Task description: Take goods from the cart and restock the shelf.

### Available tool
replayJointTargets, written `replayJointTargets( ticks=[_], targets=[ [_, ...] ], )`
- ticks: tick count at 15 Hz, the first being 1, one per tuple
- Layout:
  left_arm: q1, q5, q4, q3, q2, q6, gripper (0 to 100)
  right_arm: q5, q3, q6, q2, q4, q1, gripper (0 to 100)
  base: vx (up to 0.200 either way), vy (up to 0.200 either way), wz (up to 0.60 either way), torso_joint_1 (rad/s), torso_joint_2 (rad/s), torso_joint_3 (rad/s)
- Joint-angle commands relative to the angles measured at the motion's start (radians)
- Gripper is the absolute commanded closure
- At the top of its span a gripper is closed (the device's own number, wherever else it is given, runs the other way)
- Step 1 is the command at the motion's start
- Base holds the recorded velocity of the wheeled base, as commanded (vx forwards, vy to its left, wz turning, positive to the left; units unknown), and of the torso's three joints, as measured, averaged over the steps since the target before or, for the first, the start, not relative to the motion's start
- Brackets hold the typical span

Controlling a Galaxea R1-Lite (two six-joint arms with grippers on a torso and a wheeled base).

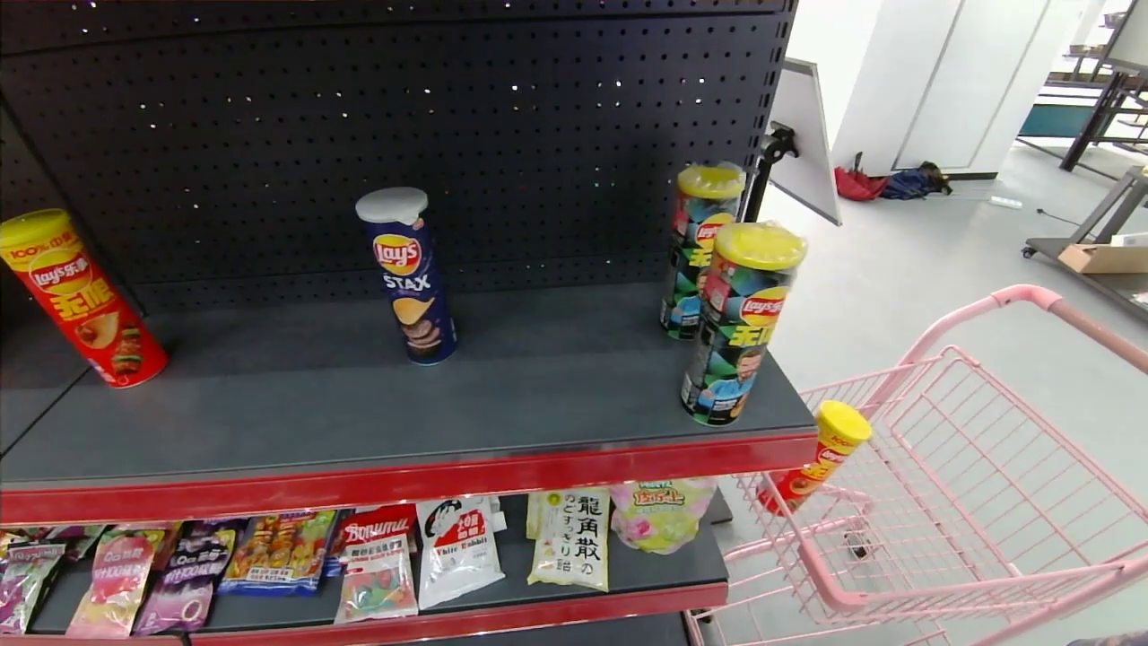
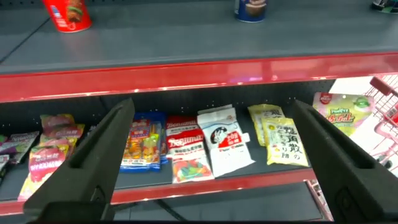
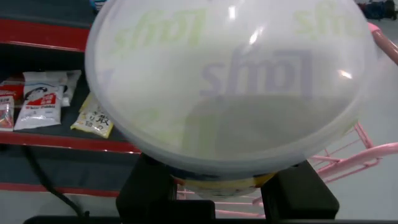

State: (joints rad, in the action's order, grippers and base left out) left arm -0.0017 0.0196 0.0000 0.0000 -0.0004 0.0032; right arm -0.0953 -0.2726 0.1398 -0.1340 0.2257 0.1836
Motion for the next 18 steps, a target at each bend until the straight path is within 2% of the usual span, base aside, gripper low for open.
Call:
replayJointTargets(
  ticks=[1, 10, 14, 18],
  targets=[
    [0.000, 0.000, 0.000, 0.000, 0.000, 0.000, 0, 0.003, 0.006, 0.001, 0.036, 0.000, 0.005, 100, 0.000, 0.200, 0.00, 0.002, 0.00, -0.002],
    [0.000, 0.000, 0.000, 0.000, 0.000, 0.000, 0, 0.012, 0.019, 0.001, 0.034, -0.005, 0.008, 100, 0.000, 0.200, 0.00, 0.005, 0.00, 0.002],
    [0.000, 0.000, 0.000, 0.000, 0.000, 0.000, 0, 0.014, 0.021, 0.001, 0.036, -0.005, 0.008, 100, 0.000, 0.000, 0.00, 0.000, 0.00, 0.000],
    [0.000, 0.000, 0.000, 0.000, 0.000, 0.000, 0, 0.034, 0.029, 0.001, 0.036, -0.003, 0.008, 100, 0.200, 0.000, 0.00, -0.006, 0.00, 0.002]
  ],
)
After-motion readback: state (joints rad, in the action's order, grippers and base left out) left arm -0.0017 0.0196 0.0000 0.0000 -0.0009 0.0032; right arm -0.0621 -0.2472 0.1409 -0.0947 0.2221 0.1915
